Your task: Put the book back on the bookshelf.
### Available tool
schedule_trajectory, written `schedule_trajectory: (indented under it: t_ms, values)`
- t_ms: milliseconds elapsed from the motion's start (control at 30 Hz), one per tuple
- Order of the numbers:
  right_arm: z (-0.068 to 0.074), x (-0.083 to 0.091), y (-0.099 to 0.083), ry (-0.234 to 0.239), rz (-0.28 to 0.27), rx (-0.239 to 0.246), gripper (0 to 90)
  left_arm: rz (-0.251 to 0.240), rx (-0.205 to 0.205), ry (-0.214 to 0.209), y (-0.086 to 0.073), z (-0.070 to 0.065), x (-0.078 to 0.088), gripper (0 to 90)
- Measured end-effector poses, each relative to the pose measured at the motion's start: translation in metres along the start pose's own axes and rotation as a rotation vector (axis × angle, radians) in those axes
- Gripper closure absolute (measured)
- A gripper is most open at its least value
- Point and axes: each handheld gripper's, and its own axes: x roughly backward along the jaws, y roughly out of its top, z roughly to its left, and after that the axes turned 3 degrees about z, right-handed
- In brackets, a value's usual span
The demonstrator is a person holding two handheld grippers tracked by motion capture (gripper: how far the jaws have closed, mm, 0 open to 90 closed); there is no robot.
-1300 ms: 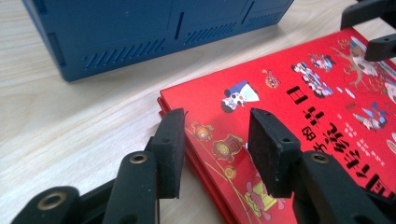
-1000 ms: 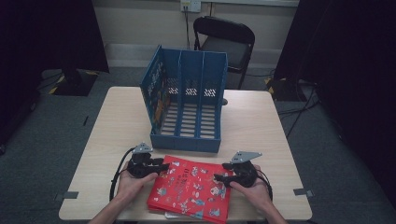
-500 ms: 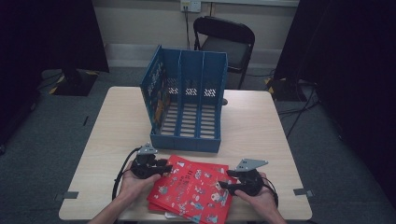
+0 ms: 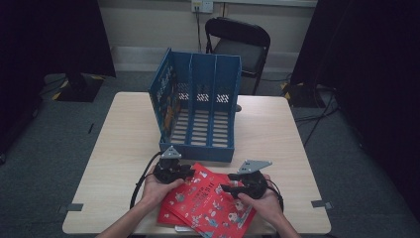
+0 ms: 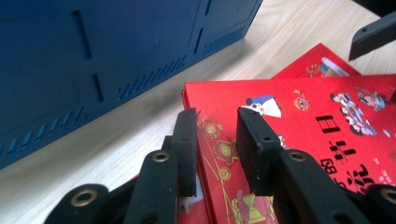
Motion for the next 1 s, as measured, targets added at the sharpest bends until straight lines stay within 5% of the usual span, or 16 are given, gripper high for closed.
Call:
schedule_trajectory:
  t_ms: [300,500,567,667,767,1000]
  values:
    - [-0.001,-0.011,-0.005,0.023,0.054,-0.016,50.0,0.017,0.044,-0.04,-0.005,0.0,0.02,59.5]
    - [-0.002,-0.011,-0.005,0.03,0.056,-0.023,50.2,0.058,0.057,0.026,-0.024,0.001,0.044,41.4]
    - [-0.002,-0.011,-0.006,0.03,0.055,-0.024,50.2,0.042,0.056,0.01,-0.034,0.001,0.054,41.0]
    - [-0.003,-0.011,-0.006,0.033,0.054,-0.028,50.2,0.087,0.056,-0.023,-0.044,-0.001,0.061,39.8]
    - [-0.003,-0.011,-0.006,0.03,0.053,-0.029,49.7,0.103,0.049,-0.06,-0.054,-0.003,0.066,52.0]
    - [-0.002,-0.011,-0.006,0.023,0.051,-0.028,49.0,0.137,-0.015,-0.063,-0.066,-0.015,0.076,52.3]
